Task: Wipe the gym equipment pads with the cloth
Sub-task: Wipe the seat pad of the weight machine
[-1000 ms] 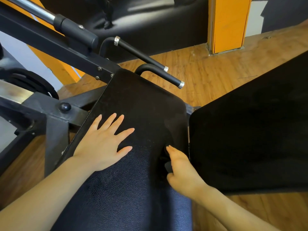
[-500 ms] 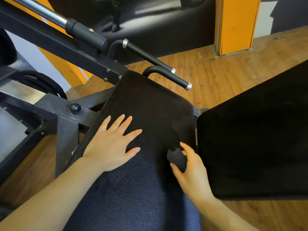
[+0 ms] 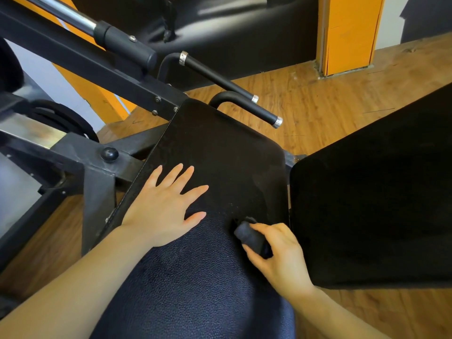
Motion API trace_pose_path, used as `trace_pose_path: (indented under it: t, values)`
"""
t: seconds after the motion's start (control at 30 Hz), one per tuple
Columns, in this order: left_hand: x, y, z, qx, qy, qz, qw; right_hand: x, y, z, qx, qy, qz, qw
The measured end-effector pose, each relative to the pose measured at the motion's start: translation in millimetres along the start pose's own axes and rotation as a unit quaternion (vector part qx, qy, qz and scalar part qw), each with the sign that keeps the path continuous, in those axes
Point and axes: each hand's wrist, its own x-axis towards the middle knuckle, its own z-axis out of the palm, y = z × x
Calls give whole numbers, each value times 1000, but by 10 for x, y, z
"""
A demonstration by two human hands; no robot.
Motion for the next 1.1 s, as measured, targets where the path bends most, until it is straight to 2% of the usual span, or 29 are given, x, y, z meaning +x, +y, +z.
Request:
trace_pose_path:
  t: [0.07,0.23,0.3,0.37,0.43,0.57,0.63,0.7,0.87,1.0,1.1]
  values:
    - [-3,6,-4,0,-2,-1,1000,18,-24,33,-39,27,-18,999]
    - [-8,12,-28,-5,-4,-1,1000,-107,-4,112,-9,-28,-80,996]
    - [-6,11,-27,-3,-3,-3,1000,-13,27,120,-25,6,-63,998]
    - [-2,7,-30,-2,0,-3,1000,189,14,110,-24,56,0,998]
    - [-5,10,-34,-3,-4,-1,1000,355,-42,108,-4,57,69,996]
    - [-10,13,-25,-9,0,0,1000,363,-35,230,-91,50,-2,995]
    - [-9,10,-30,-11,0,-1,1000,388,-3,247,-99,53,-9,994]
    - [-9,9,-34,-11,-3,-1,1000,415,-1,266,-85,31,-14,996]
    - [-9,10,-38,-10,-9,-2,1000,388,-43,283,-3,-94,-27,995]
    - [-10,20,-52,-13,-14,-3,1000,454,36,246,-37,-102,-94,990]
    - [-11,26,-74,-15,-18,-3,1000,509,40,290,-50,-106,-54,992]
